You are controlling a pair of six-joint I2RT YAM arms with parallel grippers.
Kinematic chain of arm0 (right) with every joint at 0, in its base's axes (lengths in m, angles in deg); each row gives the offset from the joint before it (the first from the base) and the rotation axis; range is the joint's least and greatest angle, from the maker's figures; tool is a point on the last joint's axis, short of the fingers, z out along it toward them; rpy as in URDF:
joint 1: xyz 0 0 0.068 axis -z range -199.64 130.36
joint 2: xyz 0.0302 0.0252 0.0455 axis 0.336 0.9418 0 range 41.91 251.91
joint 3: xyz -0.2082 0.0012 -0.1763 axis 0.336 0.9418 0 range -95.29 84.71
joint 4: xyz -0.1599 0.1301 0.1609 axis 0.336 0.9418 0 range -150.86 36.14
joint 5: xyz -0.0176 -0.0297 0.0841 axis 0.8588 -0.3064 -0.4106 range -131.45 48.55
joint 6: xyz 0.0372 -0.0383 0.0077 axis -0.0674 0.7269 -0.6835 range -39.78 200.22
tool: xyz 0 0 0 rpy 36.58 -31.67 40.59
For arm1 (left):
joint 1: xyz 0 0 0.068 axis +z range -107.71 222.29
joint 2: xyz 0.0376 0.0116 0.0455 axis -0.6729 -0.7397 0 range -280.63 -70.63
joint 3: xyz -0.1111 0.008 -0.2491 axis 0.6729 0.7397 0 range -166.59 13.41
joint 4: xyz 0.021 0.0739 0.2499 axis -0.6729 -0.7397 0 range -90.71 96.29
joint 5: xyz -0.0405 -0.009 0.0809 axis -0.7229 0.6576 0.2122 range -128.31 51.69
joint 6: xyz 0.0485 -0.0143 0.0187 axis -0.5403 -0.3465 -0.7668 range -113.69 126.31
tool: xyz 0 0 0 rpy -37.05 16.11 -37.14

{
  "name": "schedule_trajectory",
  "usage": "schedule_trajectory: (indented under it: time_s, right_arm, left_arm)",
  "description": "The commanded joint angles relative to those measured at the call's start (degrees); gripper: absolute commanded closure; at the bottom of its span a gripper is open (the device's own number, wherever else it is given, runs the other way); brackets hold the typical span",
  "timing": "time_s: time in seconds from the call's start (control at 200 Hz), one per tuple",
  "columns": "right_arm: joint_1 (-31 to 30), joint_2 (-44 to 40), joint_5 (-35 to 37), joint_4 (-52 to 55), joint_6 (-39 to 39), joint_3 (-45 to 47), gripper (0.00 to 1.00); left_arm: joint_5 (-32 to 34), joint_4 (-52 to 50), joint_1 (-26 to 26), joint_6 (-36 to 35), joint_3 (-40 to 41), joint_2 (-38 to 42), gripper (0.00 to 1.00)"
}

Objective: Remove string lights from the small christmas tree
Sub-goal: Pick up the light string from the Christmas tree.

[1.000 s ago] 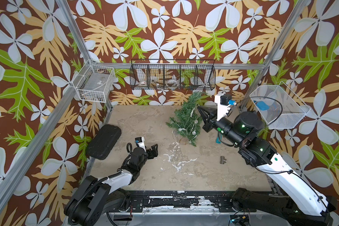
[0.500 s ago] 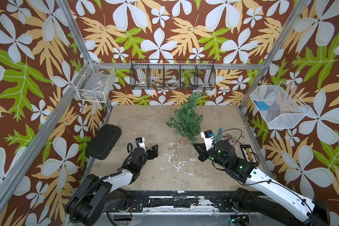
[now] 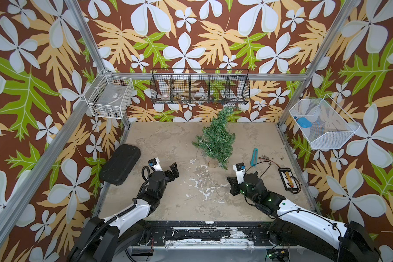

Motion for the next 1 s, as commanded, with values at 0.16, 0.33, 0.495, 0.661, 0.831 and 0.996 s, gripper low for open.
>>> schedule_trajectory:
  time_s: [0.16, 0.33, 0.495, 0.661, 0.831, 0.996]
  right_arm:
    - [2.0, -1.1, 1.5, -5.8, -2.9, 3.3, 1.00]
    - [4.3, -4.8, -0.5, -7.2, -4.4, 5.6, 1.00]
    - [4.4, -6.6, -0.9, -7.3, -5.0, 6.2, 1.00]
    - [4.4, -6.9, -1.6, -6.9, -4.4, 6.4, 1.00]
    - [4.5, -7.8, -1.1, -6.6, -3.3, 6.7, 1.00]
    - [4.6, -8.2, -1.4, -6.3, -3.2, 6.8, 1.00]
  left_arm:
    - [-11.5, 5.5, -0.1, 1.3, -3.1, 3.2, 0.04]
    - [-20.1, 7.9, -1.3, 0.0, -10.4, -3.5, 0.12]
    - [-26.0, 9.6, -3.3, -4.2, -16.3, -10.4, 0.18]
    - [-30.7, 14.7, -4.5, -8.1, -17.3, -14.8, 0.25]
    - [-31.2, 18.4, -5.1, -9.1, -17.1, -17.5, 0.27]
    - [-32.8, 18.3, -6.2, -9.0, -19.8, -21.0, 0.29]
